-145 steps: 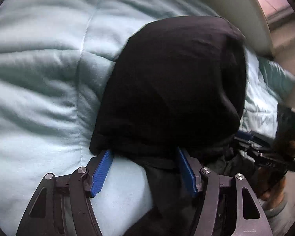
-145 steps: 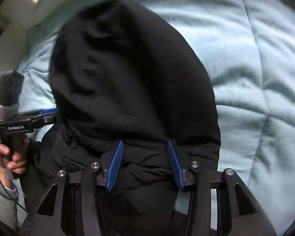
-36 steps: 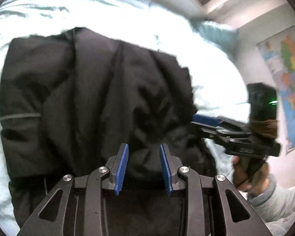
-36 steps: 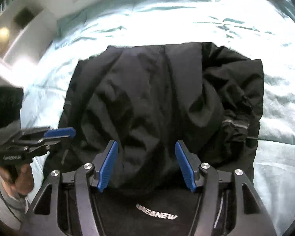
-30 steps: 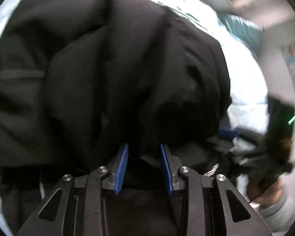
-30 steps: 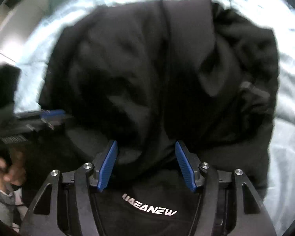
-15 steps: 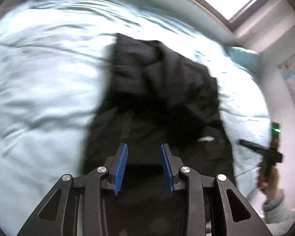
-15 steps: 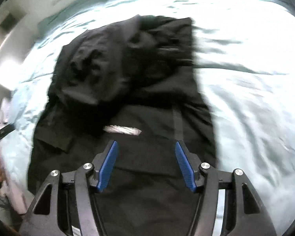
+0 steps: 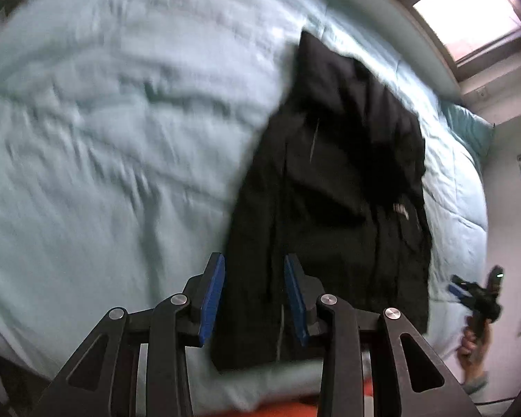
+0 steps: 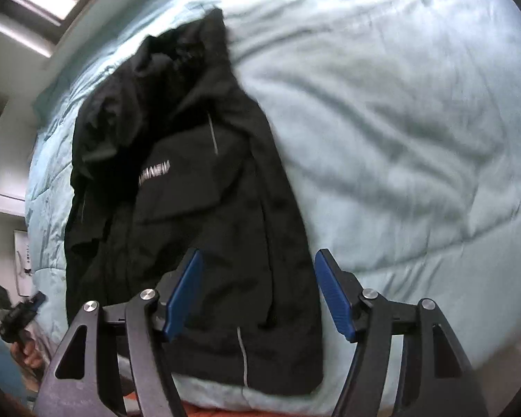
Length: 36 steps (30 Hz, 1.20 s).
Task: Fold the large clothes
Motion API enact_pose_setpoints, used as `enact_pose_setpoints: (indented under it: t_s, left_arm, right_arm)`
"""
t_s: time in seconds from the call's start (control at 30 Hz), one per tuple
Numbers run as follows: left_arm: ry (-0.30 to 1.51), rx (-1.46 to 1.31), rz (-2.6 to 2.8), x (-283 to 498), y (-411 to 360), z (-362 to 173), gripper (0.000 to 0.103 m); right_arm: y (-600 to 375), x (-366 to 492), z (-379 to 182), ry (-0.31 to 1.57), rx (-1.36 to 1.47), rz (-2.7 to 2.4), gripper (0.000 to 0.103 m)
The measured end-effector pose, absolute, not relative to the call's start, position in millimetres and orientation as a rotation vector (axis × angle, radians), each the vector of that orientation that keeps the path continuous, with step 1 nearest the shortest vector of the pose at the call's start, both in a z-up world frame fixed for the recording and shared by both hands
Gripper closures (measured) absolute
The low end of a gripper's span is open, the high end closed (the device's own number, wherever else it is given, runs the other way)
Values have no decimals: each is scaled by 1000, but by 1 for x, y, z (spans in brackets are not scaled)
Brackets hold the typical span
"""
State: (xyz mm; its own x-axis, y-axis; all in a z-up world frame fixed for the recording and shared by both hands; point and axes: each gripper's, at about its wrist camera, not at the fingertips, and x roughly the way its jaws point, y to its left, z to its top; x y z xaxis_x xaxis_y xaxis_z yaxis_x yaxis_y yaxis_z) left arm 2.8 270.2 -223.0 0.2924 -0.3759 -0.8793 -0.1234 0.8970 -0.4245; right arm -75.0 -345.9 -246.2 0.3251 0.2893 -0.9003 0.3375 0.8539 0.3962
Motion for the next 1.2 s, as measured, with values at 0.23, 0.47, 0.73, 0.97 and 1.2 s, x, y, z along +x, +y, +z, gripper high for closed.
enact_pose_setpoints:
  t_s: [0.23, 0.47, 0.73, 0.97, 1.2]
  left_arm:
    - [1410, -579, -208, -24, 268, -272, 66]
    - [1395, -602, -203, -37, 266, -294, 65]
    - [1418, -689, -190, -35, 273, -314, 64]
    - [1408, -626, -184, -31, 262, -315, 71]
    - [1351, -495, -254, -25, 239, -290, 90]
  right_arm:
    - [-331, -103, -279, 1354, 598, -21, 33]
    - [-323, -122, -298, 1397, 578, -20, 33]
    - [-314, -143, -322, 1453, 570, -18, 33]
    - [-312, -140, -332, 1465, 550, -25, 34]
    - [-310, -134, -319, 1455, 524, 33, 56]
